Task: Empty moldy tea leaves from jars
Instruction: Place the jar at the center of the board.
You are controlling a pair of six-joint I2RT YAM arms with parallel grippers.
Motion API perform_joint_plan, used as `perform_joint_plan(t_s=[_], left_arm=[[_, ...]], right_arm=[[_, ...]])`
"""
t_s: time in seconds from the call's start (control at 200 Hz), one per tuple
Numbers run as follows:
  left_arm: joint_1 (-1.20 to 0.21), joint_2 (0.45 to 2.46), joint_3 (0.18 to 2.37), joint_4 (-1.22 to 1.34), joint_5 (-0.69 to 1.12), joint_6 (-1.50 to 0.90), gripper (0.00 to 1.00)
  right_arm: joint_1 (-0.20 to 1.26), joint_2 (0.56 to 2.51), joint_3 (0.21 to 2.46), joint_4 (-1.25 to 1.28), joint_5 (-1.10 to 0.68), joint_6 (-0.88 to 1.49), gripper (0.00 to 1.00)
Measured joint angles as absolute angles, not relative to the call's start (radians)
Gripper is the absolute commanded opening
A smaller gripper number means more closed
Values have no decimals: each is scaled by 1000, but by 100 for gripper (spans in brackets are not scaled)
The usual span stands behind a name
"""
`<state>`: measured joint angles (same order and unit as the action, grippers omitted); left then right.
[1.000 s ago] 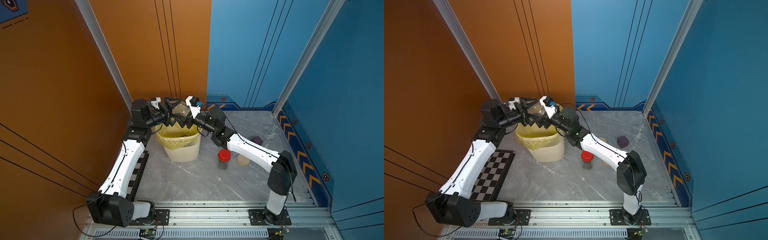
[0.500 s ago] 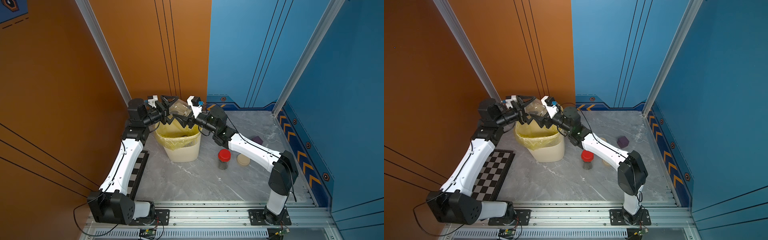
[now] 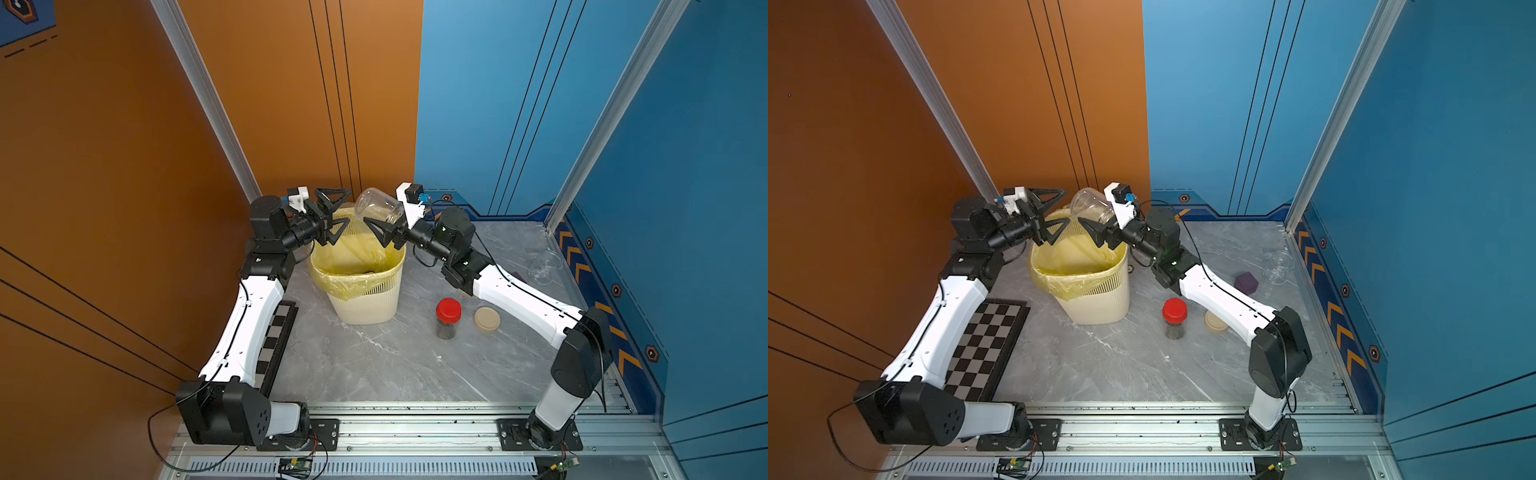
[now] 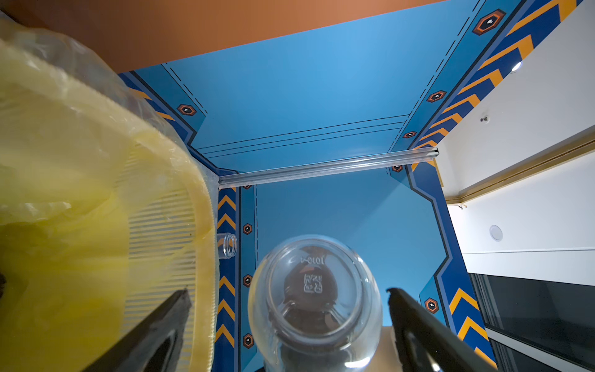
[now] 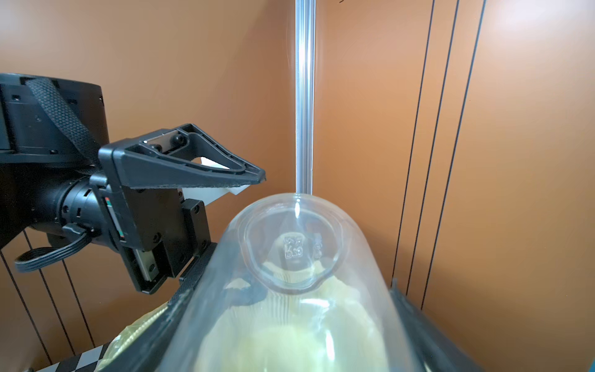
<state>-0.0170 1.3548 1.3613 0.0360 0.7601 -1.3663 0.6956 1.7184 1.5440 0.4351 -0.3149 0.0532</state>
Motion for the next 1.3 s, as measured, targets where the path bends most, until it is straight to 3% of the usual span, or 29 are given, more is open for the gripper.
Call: perform_joint_plan(t_s=[0.495,0.711,0.956,1.301], left_arm=[[1,1377,1373,32,761,-1296,98],[-22,1403,1529,-200,707,-989,98],[-41,1388,1566,-379,588,-703,98],[56,1295,1488,-440,561,-571,98]], right_arm=[[328,1467,1262,360,-303,69,43],[189,1442,1148,263,-281,103,42],[183,1442,1137,70,-263,113,41],[168,1439,1144,-284,-201,83,41]])
